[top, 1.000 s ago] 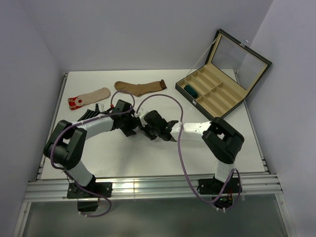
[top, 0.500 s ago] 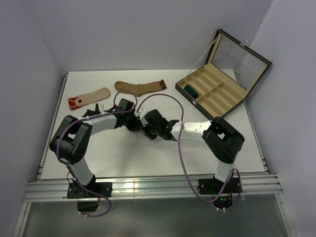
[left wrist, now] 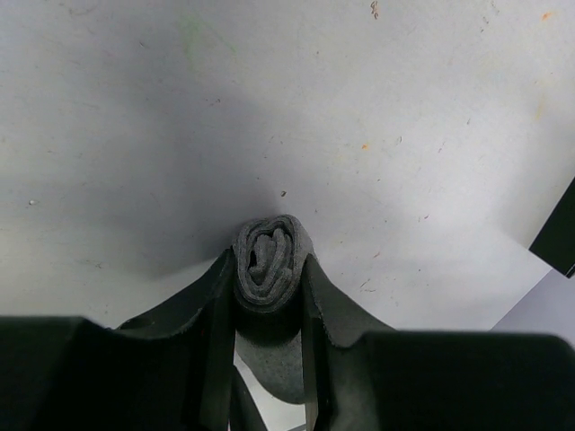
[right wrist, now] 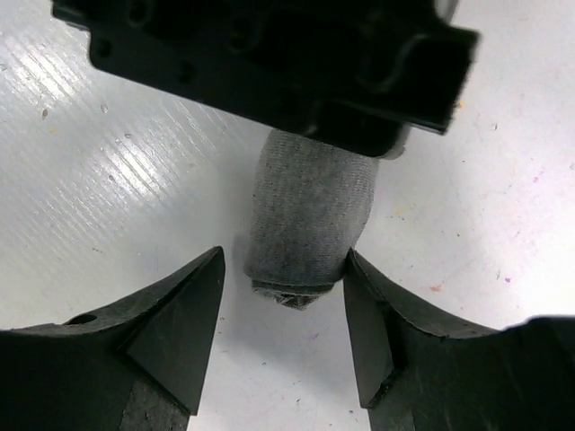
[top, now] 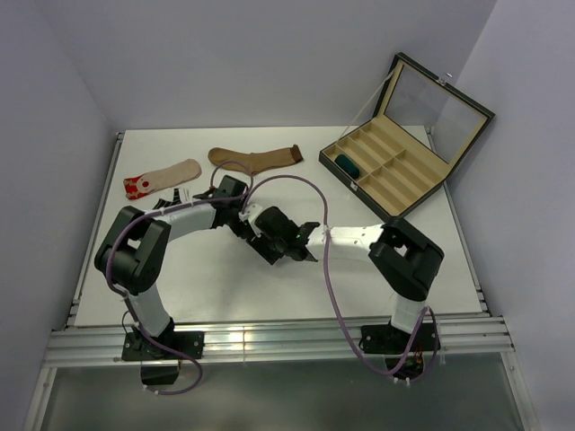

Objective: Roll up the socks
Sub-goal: Roll the sock at the center of the board.

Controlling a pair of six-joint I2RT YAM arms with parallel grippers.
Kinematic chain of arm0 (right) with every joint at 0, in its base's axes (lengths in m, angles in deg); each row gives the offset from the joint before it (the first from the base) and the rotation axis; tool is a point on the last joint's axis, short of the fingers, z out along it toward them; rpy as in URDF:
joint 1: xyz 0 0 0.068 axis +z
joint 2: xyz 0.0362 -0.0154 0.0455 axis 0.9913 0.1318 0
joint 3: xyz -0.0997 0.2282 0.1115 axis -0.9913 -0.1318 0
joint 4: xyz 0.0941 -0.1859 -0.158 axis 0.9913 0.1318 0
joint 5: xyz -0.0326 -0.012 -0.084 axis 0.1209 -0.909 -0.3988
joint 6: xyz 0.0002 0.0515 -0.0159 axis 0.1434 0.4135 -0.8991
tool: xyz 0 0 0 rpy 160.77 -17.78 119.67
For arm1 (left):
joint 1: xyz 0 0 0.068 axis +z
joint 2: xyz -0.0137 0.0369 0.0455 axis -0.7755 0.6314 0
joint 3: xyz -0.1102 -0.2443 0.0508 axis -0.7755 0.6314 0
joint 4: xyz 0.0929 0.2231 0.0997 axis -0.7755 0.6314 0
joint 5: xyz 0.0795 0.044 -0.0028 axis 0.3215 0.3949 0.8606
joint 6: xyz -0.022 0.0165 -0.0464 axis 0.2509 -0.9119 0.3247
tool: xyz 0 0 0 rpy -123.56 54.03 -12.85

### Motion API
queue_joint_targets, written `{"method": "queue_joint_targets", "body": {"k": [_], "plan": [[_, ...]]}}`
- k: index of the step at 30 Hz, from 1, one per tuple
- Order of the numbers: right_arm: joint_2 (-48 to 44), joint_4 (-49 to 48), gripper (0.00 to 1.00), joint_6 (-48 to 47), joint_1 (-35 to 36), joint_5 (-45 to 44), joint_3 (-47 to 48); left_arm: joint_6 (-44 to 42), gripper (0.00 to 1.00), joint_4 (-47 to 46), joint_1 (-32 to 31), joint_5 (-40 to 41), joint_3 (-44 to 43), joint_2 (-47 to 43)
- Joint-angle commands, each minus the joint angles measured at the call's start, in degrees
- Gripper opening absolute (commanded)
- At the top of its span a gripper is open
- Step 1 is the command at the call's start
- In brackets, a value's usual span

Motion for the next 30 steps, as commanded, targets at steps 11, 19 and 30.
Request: {"method": "queue_joint_targets", "body": {"k": [11,19,30], "plan": [[5.62,-0.93,0.63,-0.49,1.73,-6.74,3.82,-2.06,0.07,5.39,-0.98,2.15,-0.63,2.44],[8.53,-1.72,0.59,0.04,1.47,-6.22,4.96,-1.80,0.07,5.04,-1.06,2.06,-0.28,2.61],[6.25,-1.72,0.00,0.83,-0.82,-1.83,2.51,-2.58,0.18,5.38,-0.72,1.44,-0.80,1.30]]}}
